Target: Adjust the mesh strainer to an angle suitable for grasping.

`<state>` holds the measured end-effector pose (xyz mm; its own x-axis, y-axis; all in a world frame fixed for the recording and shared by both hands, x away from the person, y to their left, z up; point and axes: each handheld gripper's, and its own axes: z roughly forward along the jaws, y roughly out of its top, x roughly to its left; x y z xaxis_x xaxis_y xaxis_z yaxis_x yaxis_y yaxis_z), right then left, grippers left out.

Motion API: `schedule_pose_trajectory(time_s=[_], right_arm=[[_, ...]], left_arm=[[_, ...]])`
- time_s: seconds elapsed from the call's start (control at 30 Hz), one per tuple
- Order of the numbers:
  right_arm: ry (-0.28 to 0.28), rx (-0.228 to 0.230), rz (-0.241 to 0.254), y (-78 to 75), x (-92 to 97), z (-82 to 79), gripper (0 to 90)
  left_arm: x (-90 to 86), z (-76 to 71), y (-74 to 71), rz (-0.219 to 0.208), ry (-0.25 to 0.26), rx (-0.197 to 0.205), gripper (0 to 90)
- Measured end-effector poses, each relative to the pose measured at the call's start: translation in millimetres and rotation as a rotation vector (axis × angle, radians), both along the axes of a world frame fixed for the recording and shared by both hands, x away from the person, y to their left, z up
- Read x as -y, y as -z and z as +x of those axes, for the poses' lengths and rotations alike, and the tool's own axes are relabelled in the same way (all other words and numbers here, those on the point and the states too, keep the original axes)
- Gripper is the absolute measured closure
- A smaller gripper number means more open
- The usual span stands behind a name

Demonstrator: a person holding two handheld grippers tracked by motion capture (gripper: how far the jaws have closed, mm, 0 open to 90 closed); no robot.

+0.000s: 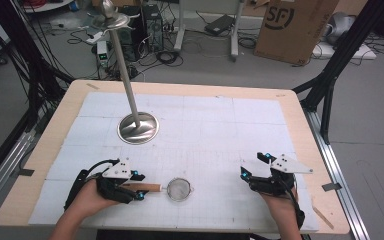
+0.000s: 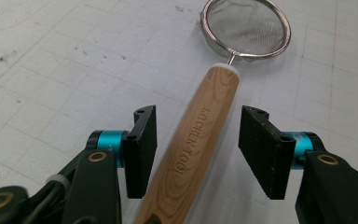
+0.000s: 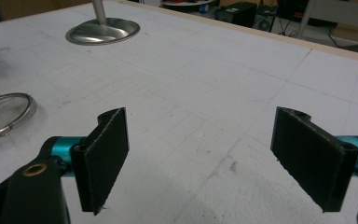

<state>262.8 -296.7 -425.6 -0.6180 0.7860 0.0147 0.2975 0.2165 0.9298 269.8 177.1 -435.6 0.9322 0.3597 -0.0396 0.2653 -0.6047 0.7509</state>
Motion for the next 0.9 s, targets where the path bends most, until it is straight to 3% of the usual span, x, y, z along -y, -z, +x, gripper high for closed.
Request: schedule_pose_trajectory(time_s=[0.1, 0.3, 0.53, 0.9], right_arm=[[0.001, -0.005, -0.001, 0.5, 0.0, -0.1, 17.7], [-0.008, -0.006, 0.002, 0.7, -0.6, 0.2, 17.8], [-0.007, -0.004, 0.005, 0.3, -0.3, 0.2, 17.7], [-0.006, -0.003, 0.014, -1.1, 1.1, -0.1, 17.8]], left_arm=[[1.4, 1.0, 2.5, 0.027, 0.007, -0.004, 53.6], [4.7, 1.3, 3.5, 0.036, 0.025, 0.007, 58.7], [14.5, -1.7, 0.9, 0.051, 0.099, 0.013, 64.3], [50.5, 2.8, -1.9, 0.071, 0.136, 0.031, 67.1]])
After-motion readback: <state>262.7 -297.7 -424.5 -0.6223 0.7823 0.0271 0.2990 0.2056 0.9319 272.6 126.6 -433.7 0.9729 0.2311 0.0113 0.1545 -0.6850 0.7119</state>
